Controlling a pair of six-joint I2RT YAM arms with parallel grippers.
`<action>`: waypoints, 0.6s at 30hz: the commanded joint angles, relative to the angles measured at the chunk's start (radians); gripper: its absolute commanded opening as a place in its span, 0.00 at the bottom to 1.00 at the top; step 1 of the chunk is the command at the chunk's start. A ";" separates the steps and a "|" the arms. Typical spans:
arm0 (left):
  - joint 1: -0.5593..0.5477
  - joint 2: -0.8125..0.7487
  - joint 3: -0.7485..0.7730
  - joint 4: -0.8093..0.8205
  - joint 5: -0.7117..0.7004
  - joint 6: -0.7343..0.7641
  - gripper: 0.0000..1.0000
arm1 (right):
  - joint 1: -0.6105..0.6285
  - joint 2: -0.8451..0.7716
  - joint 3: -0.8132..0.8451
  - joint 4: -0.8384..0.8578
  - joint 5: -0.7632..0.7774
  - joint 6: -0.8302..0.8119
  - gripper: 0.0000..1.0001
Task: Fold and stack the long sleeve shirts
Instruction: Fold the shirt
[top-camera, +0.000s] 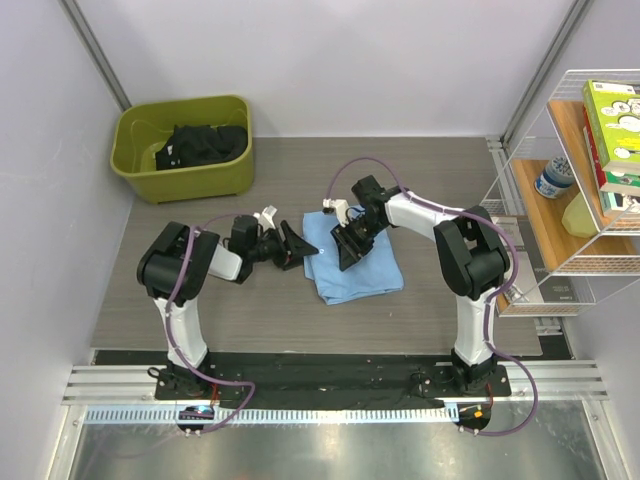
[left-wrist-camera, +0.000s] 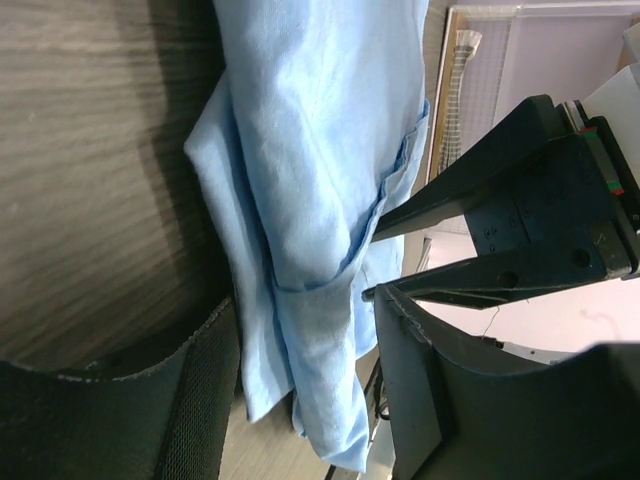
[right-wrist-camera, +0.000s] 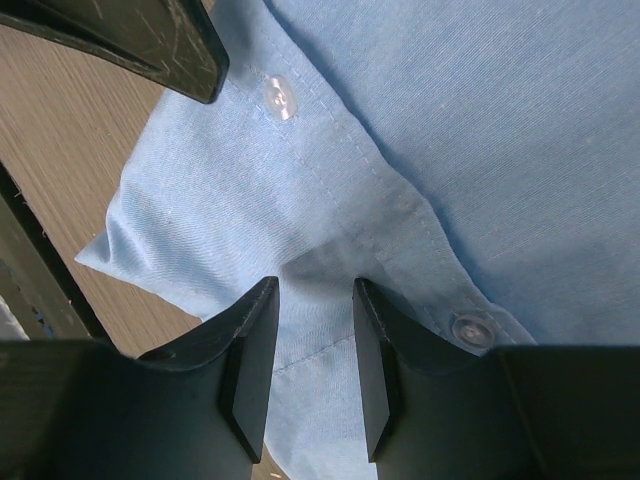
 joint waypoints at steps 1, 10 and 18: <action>-0.021 0.081 0.009 -0.028 -0.052 0.038 0.56 | -0.003 0.009 0.038 0.026 -0.004 0.010 0.41; -0.027 0.062 0.072 -0.162 -0.029 0.067 0.35 | -0.008 0.012 0.061 0.027 -0.011 0.037 0.43; 0.010 -0.126 0.316 -1.028 -0.107 0.492 0.00 | -0.149 -0.072 0.043 -0.017 -0.090 0.120 0.46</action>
